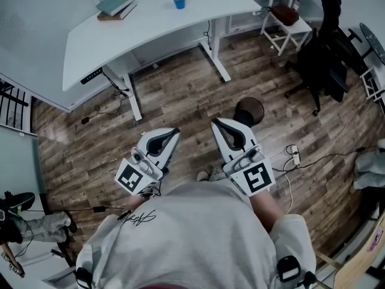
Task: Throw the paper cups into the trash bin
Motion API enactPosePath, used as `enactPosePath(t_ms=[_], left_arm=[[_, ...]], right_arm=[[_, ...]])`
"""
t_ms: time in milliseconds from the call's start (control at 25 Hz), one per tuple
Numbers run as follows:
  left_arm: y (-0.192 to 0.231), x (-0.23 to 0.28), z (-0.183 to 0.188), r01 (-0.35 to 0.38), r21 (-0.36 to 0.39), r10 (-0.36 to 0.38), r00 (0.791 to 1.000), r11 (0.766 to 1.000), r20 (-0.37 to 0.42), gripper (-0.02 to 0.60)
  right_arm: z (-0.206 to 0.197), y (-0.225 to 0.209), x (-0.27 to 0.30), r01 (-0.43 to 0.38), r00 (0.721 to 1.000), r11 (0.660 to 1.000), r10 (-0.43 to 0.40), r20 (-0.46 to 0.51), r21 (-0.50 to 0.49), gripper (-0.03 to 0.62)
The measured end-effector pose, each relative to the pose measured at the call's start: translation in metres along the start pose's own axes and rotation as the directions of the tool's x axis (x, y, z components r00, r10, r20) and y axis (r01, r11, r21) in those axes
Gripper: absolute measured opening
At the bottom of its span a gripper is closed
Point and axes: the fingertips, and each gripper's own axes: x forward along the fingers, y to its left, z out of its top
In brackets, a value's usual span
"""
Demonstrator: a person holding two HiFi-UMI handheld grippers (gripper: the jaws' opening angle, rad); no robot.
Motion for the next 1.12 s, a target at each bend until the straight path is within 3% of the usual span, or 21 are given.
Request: enactPosePath(t_ms=[320,1120], left_arm=[[0.005,-0.003,-0.001,-0.013,-0.005,0.013,1.0,1.0,-0.004,-0.006],[0.047,0.021,-0.002,-0.053,0.029,0.054,0.999,0.998,-0.002,-0.006]], right_arm=[[-0.006,0.001,0.001,-0.001,1.0,1.0,0.001,-0.027,0.007,0.011],[0.0,-0.031,0.039,-0.041,0.999,0.999,0.041,0.019,0.005,0.011]])
